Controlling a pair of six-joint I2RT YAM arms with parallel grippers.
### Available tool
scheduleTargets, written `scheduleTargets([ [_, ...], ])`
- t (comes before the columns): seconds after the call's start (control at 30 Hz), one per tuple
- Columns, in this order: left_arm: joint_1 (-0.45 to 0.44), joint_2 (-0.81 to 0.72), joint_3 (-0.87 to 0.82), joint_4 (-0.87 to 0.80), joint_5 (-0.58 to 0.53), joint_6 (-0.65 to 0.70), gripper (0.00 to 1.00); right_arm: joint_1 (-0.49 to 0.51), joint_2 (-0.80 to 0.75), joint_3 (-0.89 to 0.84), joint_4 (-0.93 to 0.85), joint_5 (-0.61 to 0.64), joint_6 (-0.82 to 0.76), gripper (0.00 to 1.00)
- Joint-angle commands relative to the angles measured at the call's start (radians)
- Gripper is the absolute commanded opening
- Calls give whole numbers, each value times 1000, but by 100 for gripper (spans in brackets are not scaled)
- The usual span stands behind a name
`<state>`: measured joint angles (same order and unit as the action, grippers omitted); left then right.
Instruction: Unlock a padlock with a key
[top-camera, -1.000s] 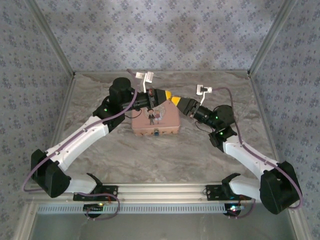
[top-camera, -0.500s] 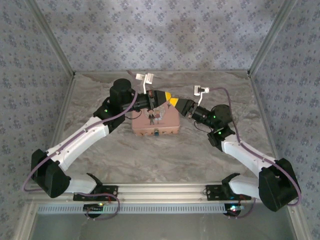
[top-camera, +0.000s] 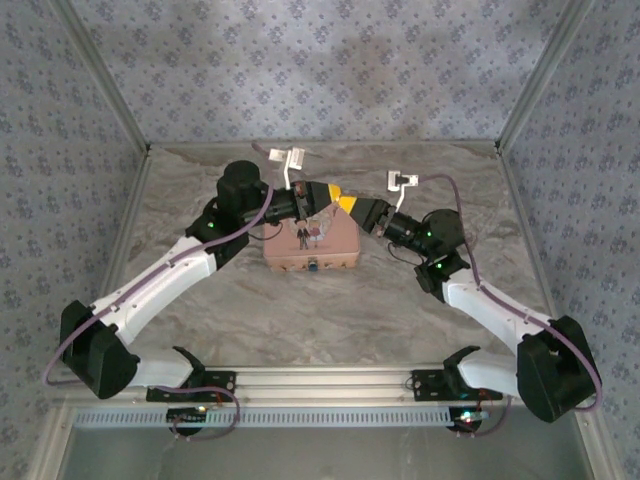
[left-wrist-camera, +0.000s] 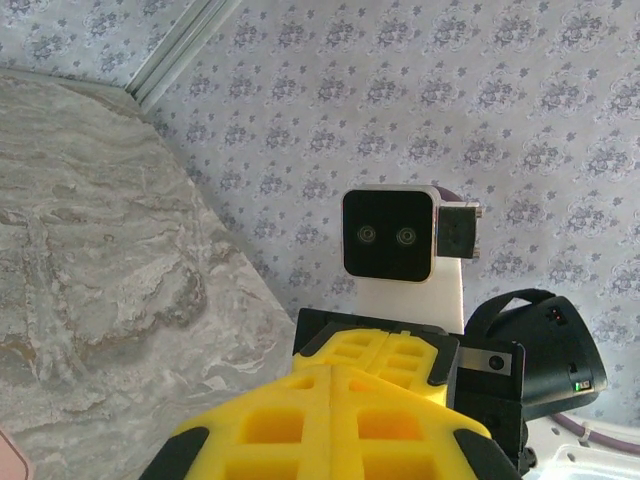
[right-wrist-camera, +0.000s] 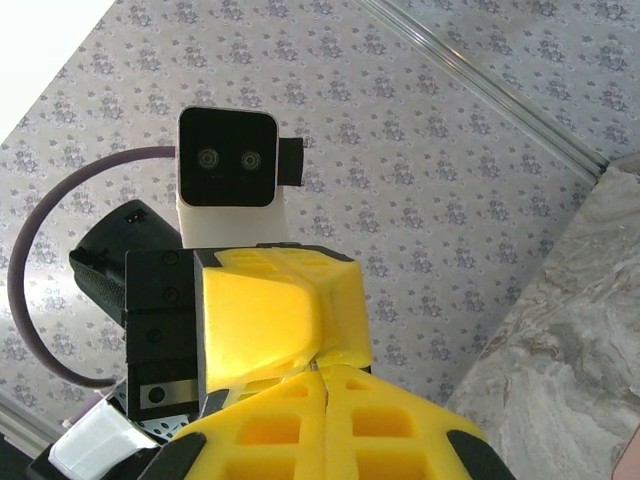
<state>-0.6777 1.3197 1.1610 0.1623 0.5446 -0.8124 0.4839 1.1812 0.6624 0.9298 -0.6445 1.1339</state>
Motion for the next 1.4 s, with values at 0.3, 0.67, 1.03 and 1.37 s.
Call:
scheduleTargets([
  [0.3,-13,-63,-6,-40,-45,35,33,-42,-71,-1,-103,9,-62,0],
  [0.67,8,-192,-234,-261,-169,75,77,-204,-177,94,-738,87,-427,0],
  [1.03,-35,-136,-559,-123,-247,28,93,-194,197,299,-876,330,-704,0],
  [1.37,13,1,-562,31,-357,108,97,-139,599,627,-898,442,-808,0],
])
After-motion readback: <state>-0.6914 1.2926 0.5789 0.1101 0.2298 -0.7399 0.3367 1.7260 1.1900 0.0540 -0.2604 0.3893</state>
